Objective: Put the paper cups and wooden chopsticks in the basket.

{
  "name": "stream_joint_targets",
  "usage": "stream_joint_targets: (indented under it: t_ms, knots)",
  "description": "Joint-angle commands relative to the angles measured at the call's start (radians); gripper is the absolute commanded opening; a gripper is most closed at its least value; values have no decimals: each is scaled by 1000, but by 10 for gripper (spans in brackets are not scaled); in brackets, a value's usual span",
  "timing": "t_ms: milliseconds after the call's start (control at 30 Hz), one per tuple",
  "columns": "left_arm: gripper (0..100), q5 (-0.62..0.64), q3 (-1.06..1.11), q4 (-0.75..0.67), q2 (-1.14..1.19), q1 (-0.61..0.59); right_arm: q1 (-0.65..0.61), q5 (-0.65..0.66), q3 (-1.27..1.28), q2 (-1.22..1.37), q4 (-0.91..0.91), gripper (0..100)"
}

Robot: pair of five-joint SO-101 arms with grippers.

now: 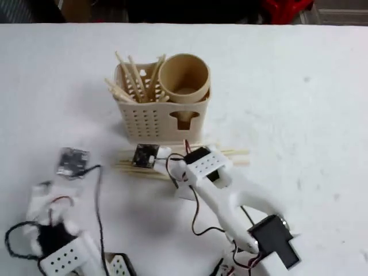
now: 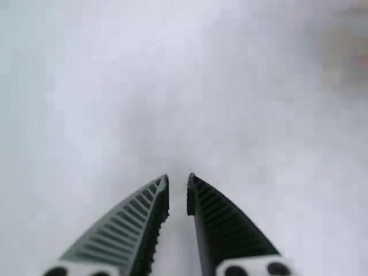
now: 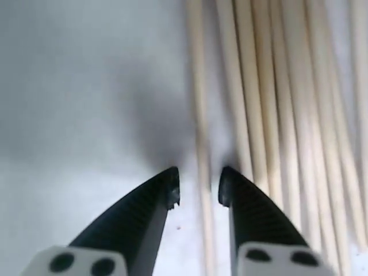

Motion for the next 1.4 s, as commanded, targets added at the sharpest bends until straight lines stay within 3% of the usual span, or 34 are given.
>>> stream_joint_targets:
  t_ms: [0, 200, 400, 533, 667, 900, 1100, 1367]
  knots:
    - [76, -46, 5, -98, 7, -147, -1, -14, -8, -22, -5, 150]
    - [79, -44, 8, -54, 25, -102, -15, -11, -8, -12, -137, 149]
    - [79, -44, 8, 17, 25, -45, -53, -11, 0, -1, -131, 147]
    - [79, -44, 8, 78, 22, 8, -53, -9, -9, 48, -130, 23]
    - [76, -44, 8, 83, 22, 10, -51, -40, -11, 19, -101, 13]
    - [76, -44, 8, 83, 22, 10, 62, -138, 66, -265, -38, 17]
    - [76, -44, 8, 81, 24, 10, 41, -235, 137, -618, 116, 17]
    - [76, -44, 8, 81, 24, 10, 16, -385, -146, -888, 323, 17]
